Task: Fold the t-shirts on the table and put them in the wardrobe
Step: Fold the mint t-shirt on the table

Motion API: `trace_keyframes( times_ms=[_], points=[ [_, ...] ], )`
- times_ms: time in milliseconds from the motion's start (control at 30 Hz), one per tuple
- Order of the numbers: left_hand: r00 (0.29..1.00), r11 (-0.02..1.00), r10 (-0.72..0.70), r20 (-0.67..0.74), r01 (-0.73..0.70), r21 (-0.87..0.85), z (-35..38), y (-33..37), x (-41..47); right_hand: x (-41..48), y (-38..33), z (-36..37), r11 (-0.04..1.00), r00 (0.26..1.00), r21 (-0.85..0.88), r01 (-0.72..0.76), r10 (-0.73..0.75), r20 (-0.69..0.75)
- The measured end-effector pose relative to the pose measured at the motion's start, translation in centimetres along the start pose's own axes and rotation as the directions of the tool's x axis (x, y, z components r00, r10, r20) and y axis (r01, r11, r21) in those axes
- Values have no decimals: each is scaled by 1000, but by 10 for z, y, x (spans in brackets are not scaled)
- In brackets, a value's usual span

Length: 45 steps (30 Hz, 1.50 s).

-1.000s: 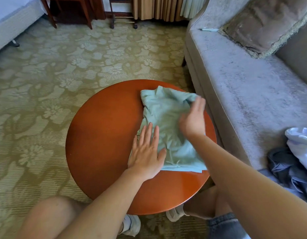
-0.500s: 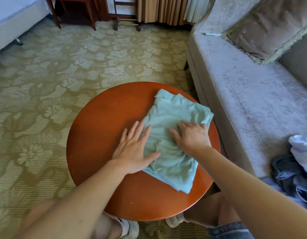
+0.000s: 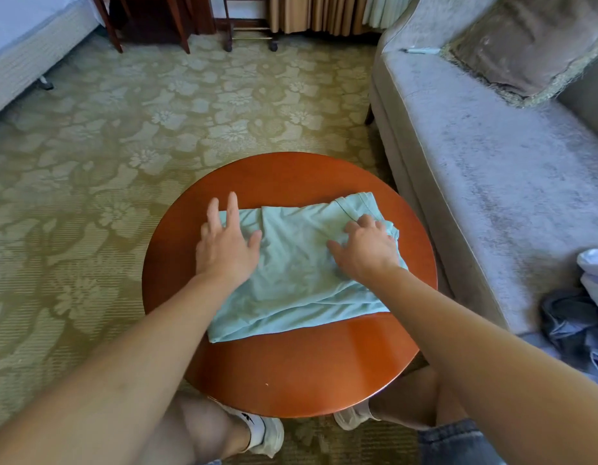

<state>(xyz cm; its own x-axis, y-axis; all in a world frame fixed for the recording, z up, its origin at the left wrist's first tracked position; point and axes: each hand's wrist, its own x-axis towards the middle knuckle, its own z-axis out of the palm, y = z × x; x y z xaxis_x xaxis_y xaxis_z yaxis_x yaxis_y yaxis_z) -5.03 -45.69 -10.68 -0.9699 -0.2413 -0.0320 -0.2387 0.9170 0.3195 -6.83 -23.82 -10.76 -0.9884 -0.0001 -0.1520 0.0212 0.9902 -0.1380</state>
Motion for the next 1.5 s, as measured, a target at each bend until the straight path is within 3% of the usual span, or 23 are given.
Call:
trace_keyframes(
  times_ms=[167, 300, 467, 633, 800, 1067, 1500],
  points=[
    [970, 975, -220, 106, 219, 22, 13, -5, -21, -17, 21, 26, 940, 955, 190, -282, 295, -42],
    [980, 983, -174, 100, 167, 76, 25, -17, -39, -29, 23, 28, 926, 928, 211, -312, 345, -142],
    [993, 992, -121, -18, 121, 45, 30, -22, -43, -15, 22, 9, 786, 906, 489, -379, 423, 21],
    [989, 994, -111, -103, 111, -3, 29, -25, -30, -13, 26, 7, 842, 949, 456, -289, 316, 18],
    [981, 990, -138, -135, 132, -56, 28, -26, -29, -29, 29, 33, 959, 964, 244, -142, 190, -184],
    [942, 955, -281, -185, 256, -150, 25, -25, -31, -30, 34, 40, 946, 945, 319, -52, 150, -290],
    [976, 979, -133, -173, 102, -175, 23, -23, -37, -30, 35, 41, 957, 947, 289, -34, 123, -296]
  ],
)
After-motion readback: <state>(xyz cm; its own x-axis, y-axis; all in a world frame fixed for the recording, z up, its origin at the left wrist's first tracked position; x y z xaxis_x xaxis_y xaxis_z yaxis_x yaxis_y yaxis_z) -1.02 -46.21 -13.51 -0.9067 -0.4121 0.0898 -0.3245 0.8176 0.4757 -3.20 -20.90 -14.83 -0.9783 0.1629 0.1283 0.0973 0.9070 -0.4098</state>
